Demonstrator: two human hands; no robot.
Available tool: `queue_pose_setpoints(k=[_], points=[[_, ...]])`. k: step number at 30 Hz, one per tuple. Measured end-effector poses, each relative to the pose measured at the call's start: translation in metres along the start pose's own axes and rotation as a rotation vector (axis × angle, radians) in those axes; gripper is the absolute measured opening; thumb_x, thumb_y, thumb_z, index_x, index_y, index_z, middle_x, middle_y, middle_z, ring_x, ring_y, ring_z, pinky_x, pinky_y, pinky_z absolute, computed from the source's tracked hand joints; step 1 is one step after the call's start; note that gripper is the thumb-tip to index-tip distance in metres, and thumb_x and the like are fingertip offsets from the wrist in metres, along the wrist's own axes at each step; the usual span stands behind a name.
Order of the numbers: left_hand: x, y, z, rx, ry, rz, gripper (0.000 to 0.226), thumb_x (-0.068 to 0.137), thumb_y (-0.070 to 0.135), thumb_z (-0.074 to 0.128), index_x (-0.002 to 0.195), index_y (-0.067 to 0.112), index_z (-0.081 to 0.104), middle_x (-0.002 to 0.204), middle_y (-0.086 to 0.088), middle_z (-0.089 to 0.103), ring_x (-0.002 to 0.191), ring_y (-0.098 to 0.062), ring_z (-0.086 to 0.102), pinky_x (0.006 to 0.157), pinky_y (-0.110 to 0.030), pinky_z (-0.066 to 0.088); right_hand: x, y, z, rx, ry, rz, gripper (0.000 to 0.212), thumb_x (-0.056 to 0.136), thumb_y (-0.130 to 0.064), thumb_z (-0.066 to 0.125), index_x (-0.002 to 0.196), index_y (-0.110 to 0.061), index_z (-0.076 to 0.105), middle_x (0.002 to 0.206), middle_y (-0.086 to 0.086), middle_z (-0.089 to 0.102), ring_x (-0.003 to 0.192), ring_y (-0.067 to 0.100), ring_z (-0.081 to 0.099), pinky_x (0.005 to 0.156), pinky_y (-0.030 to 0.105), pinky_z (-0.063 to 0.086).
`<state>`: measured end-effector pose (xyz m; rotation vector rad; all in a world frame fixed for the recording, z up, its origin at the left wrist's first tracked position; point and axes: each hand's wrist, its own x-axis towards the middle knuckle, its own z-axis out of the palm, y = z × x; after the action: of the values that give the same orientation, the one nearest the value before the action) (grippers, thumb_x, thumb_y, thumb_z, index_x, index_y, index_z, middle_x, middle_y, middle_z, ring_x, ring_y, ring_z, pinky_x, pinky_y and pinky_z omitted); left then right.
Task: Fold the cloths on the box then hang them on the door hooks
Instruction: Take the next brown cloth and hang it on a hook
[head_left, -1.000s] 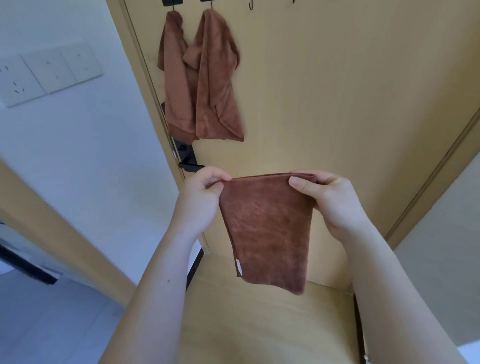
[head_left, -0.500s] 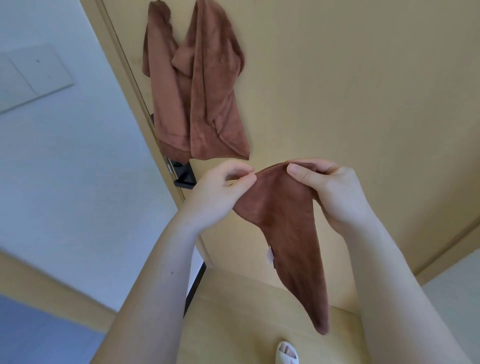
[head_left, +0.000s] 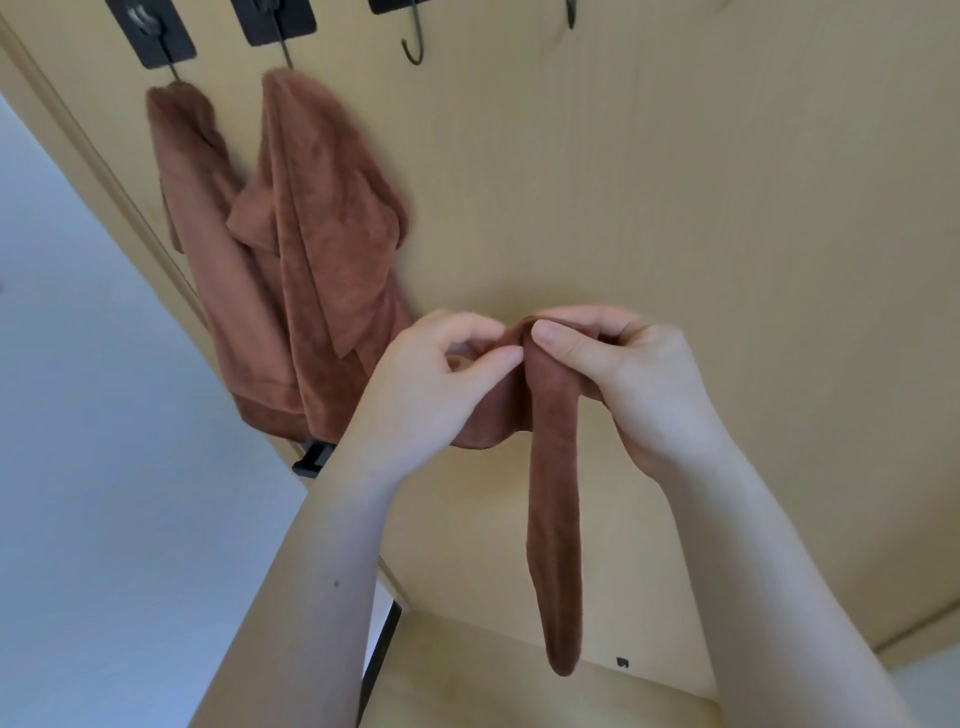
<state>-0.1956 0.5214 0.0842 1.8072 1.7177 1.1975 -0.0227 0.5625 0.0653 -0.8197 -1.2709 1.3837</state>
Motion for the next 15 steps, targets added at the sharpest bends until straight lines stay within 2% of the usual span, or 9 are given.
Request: queue_pose_setpoints(k=[3,5,9,12,13,15], points=[[0.01,-0.001,0.003,0.025,0.106,0.022,0.007,0.086,0.027,0.079,0.086,0.032,0.074,0.086,0.011,0.065,0.081,-0.002,0.061,0.076,-0.02,0.048,0.016,0.001,0.003,0.024,0.029,-0.029,0.009,0.087,-0.015,0.079,0.093,-0.021,0.081,0.085,-0.003,0.078,0.085,0.014,0.073,0.082,0.035,0.059],[0.016,-0.003,0.002,-0.01,0.137,-0.004,0.011,0.084,0.026,0.081,0.081,0.03,0.072,0.079,0.014,0.066,0.072,-0.002,0.06,0.07,-0.022,0.047,0.023,0.003,0.007,0.023,0.04,-0.062,0.012,0.087,-0.016,0.079,0.096,-0.024,0.08,0.081,-0.008,0.076,0.085,0.013,0.071,0.089,0.038,0.057],[0.028,-0.006,-0.002,-0.114,0.151,-0.032,0.013,0.085,0.024,0.077,0.08,0.024,0.065,0.074,0.008,0.07,0.068,-0.008,0.063,0.07,-0.029,0.05,0.035,0.004,0.017,0.038,-0.01,-0.068,0.014,0.089,-0.013,0.077,0.099,-0.023,0.08,0.078,-0.005,0.071,0.081,0.012,0.066,0.088,0.037,0.054],[0.037,-0.005,-0.011,-0.155,0.056,-0.06,0.017,0.092,0.015,0.072,0.081,0.018,0.059,0.063,0.008,0.063,0.061,-0.006,0.056,0.065,-0.026,0.044,0.044,0.003,0.027,0.056,0.0,-0.07,0.017,0.091,-0.01,0.074,0.101,-0.024,0.078,0.077,0.008,0.052,0.072,0.016,0.054,0.075,0.027,0.049],[0.04,-0.003,-0.016,-0.207,0.006,-0.072,0.015,0.093,0.012,0.07,0.084,0.018,0.06,0.066,0.007,0.067,0.064,-0.006,0.059,0.066,-0.025,0.045,0.046,0.001,0.028,0.046,0.009,-0.071,0.018,0.092,-0.009,0.074,0.102,-0.023,0.077,0.076,0.008,0.047,0.07,0.015,0.051,0.07,0.023,0.047],[0.048,-0.002,-0.027,-0.346,-0.122,-0.096,0.012,0.093,0.006,0.069,0.098,0.016,0.064,0.087,0.001,0.077,0.081,-0.008,0.07,0.076,-0.023,0.053,0.05,-0.002,0.03,0.032,0.011,-0.076,0.016,0.092,-0.007,0.073,0.102,-0.02,0.077,0.075,0.007,0.044,0.067,0.014,0.049,0.064,0.018,0.046]])
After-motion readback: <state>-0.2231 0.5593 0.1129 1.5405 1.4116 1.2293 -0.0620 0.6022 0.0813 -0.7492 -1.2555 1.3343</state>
